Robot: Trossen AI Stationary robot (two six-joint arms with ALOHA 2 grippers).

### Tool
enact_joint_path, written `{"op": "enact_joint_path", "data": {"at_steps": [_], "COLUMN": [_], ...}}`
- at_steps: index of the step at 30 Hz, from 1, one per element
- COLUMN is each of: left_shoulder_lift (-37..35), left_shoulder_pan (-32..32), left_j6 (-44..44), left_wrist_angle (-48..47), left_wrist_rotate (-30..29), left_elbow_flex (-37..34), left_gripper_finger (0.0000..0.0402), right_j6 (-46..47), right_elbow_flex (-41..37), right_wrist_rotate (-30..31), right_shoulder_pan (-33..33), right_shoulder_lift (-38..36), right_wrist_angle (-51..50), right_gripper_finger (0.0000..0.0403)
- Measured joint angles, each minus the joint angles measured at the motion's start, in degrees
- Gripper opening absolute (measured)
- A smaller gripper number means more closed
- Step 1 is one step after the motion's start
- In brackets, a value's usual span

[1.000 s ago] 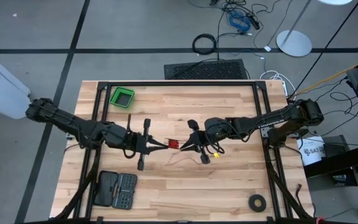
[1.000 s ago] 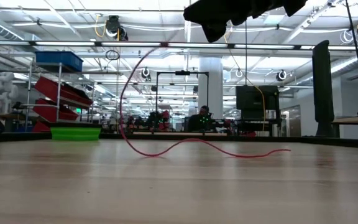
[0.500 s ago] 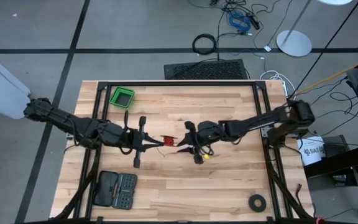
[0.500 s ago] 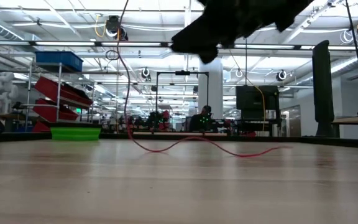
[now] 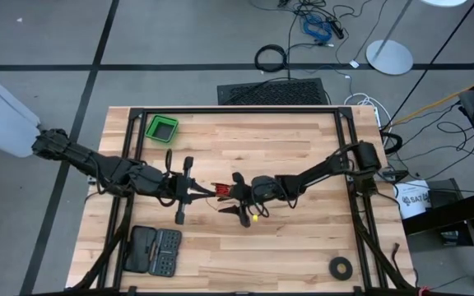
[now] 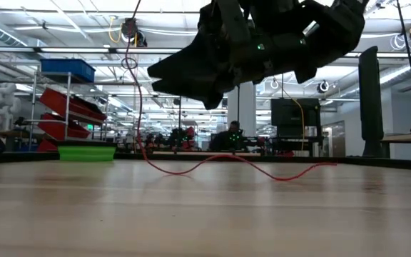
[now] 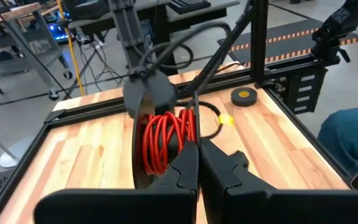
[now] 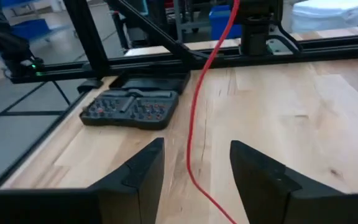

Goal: Coil cords
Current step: Coil the red wire into the spool

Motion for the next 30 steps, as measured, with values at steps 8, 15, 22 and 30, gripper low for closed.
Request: {"op": "enact_joint_path", "data": {"at_steps": [8, 15, 22, 30], "left_shoulder_lift": [0.0, 0.0, 0.0, 0.1], "left_shoulder_pan": [-0.6, -0.5, -0.5, -0.5], "left_j6": [0.0, 0.3, 0.5, 2.0], "left_wrist_angle": [0.9, 1.3, 1.4, 2.8], "left_wrist_rotate": [-0.1, -1.2, -1.3, -1.5], "left_elbow_flex": [0.0, 0.0, 0.0, 0.0], "left_gripper_finger": [0.0004, 0.0004, 0.0004, 0.0004], "right_j6": [0.3, -0.5, -1.3, -4.8], "right_elbow_flex": [0.0, 0.0, 0.0, 7.7], "right_wrist_rotate": [4.3, 4.4, 4.5, 5.3], "right_shoulder_pan": [0.7, 0.8, 0.8, 0.8], "right_shoulder_lift": [2.5, 2.5, 2.5, 2.6], "right_wrist_angle": [3.6, 3.5, 4.5, -10.0], "right_gripper_finger": [0.0171, 0.0171, 0.0171, 0.0171]}}
